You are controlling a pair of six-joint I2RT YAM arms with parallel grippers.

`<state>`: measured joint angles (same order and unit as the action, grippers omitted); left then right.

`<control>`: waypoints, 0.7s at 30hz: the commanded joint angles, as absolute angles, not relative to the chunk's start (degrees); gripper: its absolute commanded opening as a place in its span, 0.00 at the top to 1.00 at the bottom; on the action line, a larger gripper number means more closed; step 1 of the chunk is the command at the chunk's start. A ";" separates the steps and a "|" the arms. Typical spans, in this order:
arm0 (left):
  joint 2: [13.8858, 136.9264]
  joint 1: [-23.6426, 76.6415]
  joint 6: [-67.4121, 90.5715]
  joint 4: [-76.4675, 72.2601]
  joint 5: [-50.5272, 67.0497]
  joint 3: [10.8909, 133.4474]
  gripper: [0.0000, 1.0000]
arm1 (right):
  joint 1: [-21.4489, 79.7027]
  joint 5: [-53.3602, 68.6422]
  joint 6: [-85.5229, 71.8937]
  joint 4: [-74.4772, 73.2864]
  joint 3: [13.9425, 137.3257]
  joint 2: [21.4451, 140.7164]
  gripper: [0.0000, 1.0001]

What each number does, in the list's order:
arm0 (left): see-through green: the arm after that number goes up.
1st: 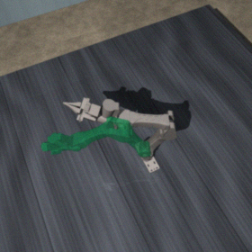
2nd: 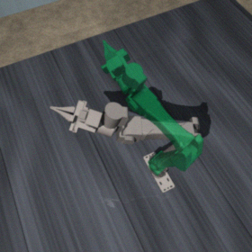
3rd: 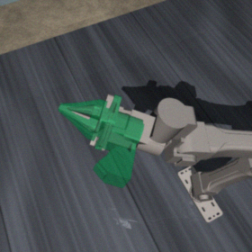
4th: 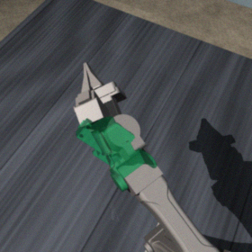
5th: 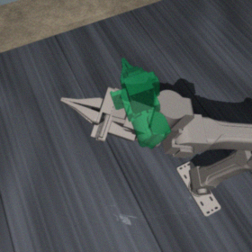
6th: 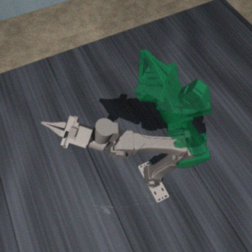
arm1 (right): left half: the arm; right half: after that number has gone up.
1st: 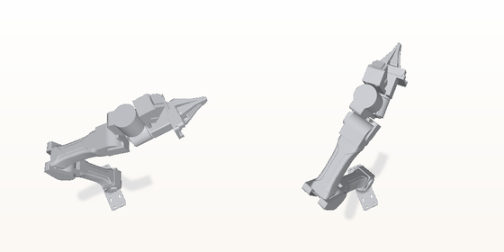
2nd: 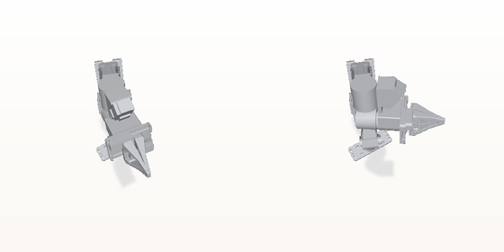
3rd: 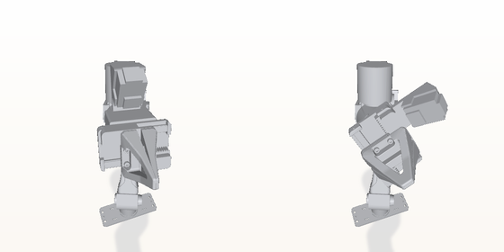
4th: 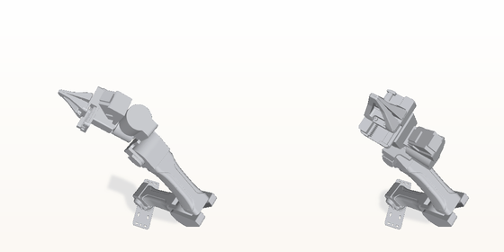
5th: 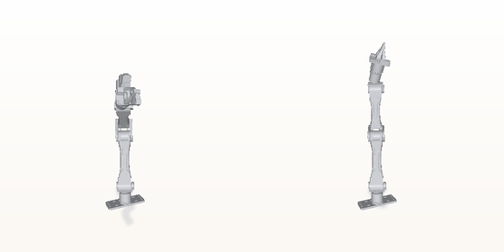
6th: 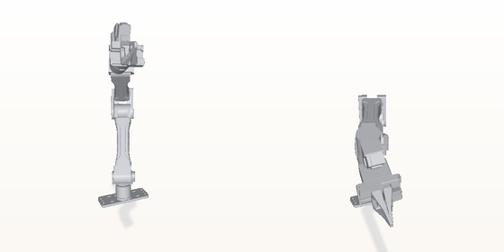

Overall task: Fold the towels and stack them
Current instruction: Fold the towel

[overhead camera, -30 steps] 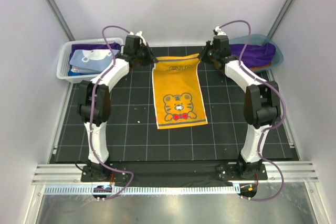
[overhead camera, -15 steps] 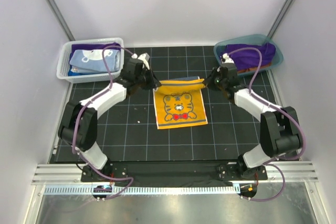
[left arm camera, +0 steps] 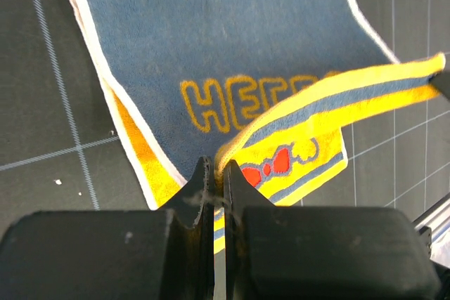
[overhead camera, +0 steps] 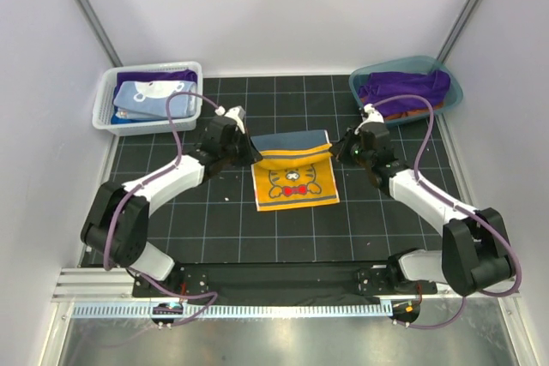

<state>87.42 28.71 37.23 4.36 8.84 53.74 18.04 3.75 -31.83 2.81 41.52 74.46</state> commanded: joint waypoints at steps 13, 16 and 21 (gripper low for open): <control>81.30 29.53 37.18 2.55 8.35 50.54 1.00 | 20.21 -1.67 -31.73 2.72 37.01 69.35 0.99; 82.09 30.76 37.35 1.41 8.35 48.52 1.00 | 20.21 -1.49 -32.08 3.42 35.43 69.17 0.99; 83.05 32.34 37.97 0.26 7.82 46.41 1.00 | 20.21 -1.67 -32.26 4.48 32.61 68.47 0.99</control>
<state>82.87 31.81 37.45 3.64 8.01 46.72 19.92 0.38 -31.88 1.72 33.80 70.72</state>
